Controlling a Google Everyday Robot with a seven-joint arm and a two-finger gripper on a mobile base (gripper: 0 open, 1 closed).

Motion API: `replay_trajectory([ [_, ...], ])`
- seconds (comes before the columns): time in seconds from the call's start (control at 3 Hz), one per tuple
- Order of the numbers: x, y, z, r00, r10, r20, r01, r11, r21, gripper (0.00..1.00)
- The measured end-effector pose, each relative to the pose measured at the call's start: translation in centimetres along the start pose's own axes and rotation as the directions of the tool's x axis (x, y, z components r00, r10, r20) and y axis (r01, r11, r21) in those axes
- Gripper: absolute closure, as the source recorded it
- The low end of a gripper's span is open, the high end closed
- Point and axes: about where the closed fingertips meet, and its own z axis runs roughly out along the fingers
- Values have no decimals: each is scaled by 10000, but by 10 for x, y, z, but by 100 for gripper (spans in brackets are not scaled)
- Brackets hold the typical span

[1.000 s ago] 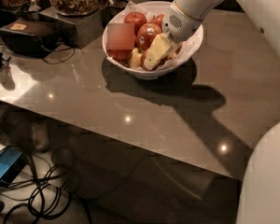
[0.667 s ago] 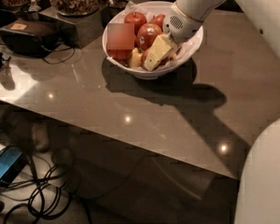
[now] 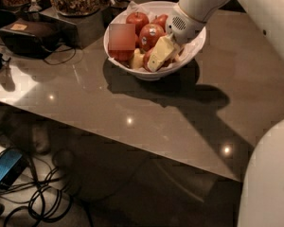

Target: Pick apple from white bowl

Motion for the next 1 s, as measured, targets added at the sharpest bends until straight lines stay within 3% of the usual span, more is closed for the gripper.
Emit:
replay_trajectory([
  [0.33, 0, 0, 0, 10000, -1, 1, 1, 10000, 1, 100],
  [1.0, -8, 19, -31, 9974, -568, 452, 541, 9969, 579, 100],
])
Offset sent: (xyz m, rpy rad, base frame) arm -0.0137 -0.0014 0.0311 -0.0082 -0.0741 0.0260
